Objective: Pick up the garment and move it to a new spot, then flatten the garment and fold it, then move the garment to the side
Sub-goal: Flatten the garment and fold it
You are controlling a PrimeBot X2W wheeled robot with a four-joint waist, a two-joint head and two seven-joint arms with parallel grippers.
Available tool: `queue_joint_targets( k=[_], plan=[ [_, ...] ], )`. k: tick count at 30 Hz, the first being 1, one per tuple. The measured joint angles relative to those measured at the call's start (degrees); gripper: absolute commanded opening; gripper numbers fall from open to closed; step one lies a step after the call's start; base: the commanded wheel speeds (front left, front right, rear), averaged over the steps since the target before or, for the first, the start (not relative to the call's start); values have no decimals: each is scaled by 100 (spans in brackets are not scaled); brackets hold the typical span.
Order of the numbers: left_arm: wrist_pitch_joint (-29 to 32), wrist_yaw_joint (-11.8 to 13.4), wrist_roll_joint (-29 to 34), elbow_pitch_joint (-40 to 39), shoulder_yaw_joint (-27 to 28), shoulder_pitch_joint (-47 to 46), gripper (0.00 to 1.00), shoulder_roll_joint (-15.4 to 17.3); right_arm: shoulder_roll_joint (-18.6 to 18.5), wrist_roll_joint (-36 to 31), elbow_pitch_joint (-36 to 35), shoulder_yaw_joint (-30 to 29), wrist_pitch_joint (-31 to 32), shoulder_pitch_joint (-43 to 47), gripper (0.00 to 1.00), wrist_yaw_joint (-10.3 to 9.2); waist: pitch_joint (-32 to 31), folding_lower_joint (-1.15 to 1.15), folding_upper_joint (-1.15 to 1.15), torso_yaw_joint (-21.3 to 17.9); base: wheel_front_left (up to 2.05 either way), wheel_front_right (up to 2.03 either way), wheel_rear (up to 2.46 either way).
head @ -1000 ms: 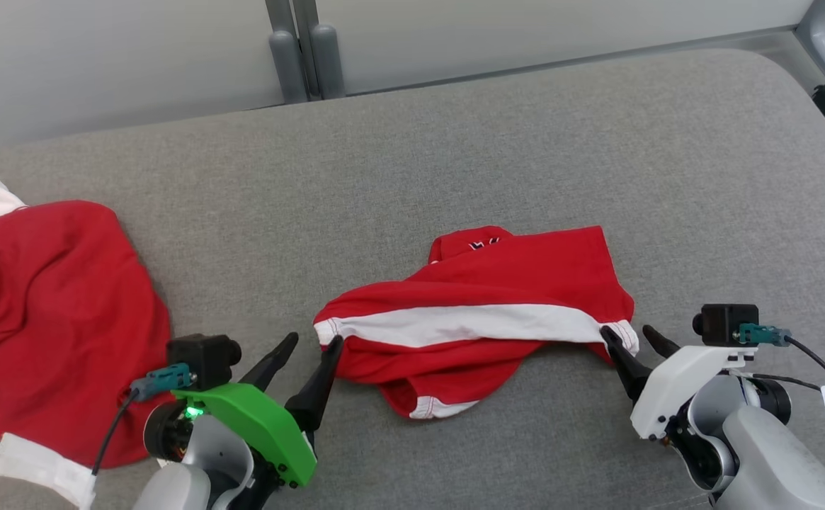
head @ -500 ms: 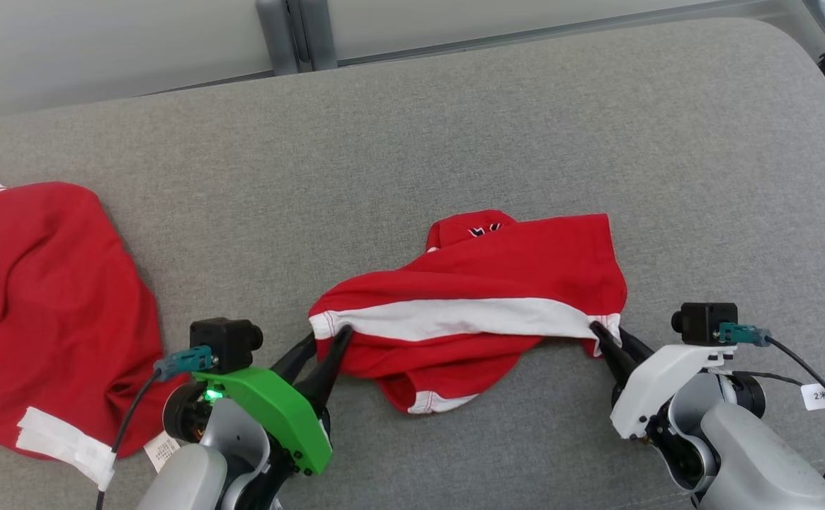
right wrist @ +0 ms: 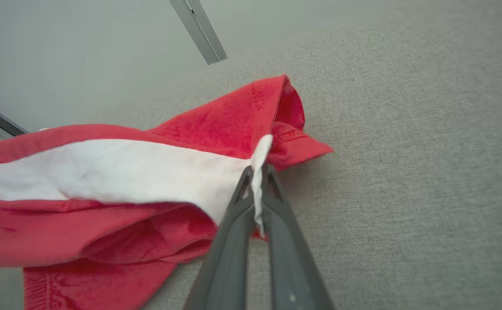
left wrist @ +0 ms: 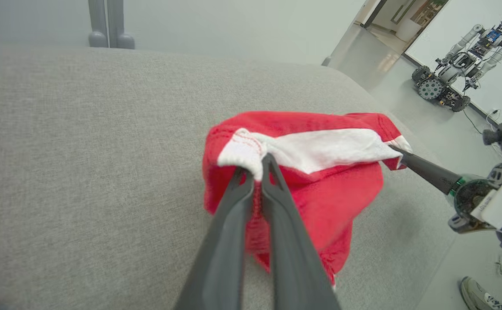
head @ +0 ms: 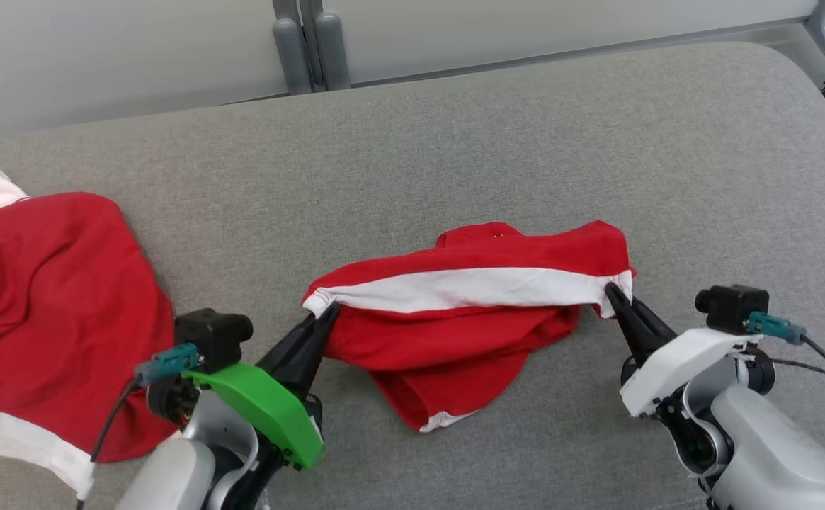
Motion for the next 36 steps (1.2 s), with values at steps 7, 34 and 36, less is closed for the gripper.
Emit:
queue_joint_targets(
  k=[7,34,36],
  plan=[
    [586,0,-78,80,55,-1101,0,619,-242,164,-286,223,396,-992,0,0,54,0,0,-6,0,0,0],
    [330,-2,-1517,2471,-1239,-6485,0,1645,-13,877,1102,1112,553,-6345,0,1,1511,1,0,9,0,0,0],
    [194,-2,-1625,2457,-1478,-6371,0,1663,-59,933,1056,1294,502,-6254,0,1,1472,1,0,-1,0,0,0]
  ],
)
